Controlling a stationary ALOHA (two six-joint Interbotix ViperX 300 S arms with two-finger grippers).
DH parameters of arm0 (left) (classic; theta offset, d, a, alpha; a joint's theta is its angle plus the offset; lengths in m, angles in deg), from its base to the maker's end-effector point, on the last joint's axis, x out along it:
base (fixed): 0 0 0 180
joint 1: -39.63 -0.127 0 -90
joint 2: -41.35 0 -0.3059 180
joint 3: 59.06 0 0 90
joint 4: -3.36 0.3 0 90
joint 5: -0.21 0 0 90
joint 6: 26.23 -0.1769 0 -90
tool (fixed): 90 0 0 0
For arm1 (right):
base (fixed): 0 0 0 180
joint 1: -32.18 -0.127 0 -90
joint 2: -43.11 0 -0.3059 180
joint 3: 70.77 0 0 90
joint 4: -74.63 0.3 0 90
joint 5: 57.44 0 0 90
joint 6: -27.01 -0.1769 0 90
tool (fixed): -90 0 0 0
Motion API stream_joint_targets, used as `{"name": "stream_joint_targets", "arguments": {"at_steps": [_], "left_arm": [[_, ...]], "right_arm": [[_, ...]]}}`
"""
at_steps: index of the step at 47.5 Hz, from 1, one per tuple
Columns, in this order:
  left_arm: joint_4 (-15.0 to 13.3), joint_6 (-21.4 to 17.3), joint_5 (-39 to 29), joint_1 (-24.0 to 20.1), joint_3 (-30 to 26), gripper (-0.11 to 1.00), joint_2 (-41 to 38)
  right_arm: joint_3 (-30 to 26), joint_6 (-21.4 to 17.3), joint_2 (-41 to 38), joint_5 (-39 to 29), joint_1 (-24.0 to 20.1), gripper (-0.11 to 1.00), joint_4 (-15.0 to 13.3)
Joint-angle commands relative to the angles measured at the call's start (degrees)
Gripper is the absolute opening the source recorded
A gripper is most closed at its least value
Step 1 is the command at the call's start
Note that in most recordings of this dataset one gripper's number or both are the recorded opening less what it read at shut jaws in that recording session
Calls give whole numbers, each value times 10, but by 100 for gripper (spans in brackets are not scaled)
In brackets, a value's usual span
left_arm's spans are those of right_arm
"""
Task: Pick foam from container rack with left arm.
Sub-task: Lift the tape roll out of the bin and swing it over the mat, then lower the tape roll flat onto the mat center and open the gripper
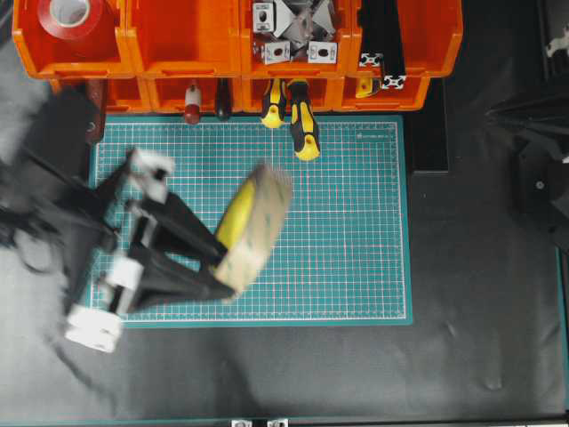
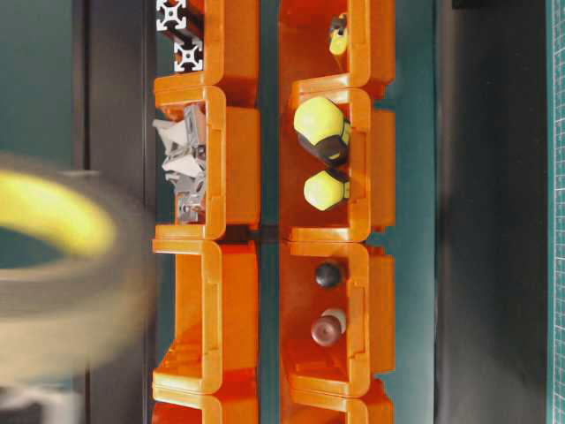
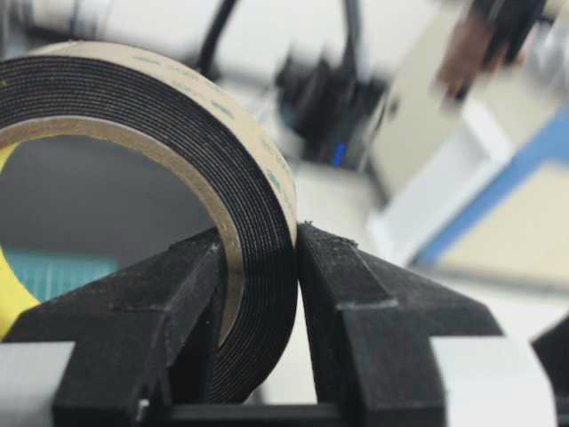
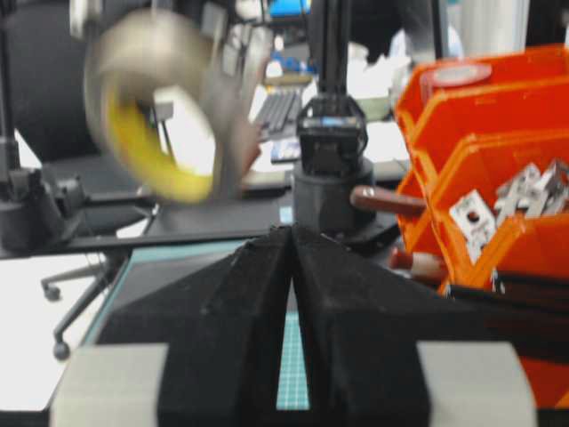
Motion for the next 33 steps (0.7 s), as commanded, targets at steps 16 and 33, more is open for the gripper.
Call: {"name": "stream_joint_targets", "arguments": {"at_steps": [16, 33], "left_arm": [[5, -38, -268, -14, -69, 25, -115], [4, -93, -368, -31, -115, 25, -157]], "right_arm": [[-30, -1, -7, -3, -3, -1, 4], [-31, -1, -7, -3, -3, -1, 4]]}}
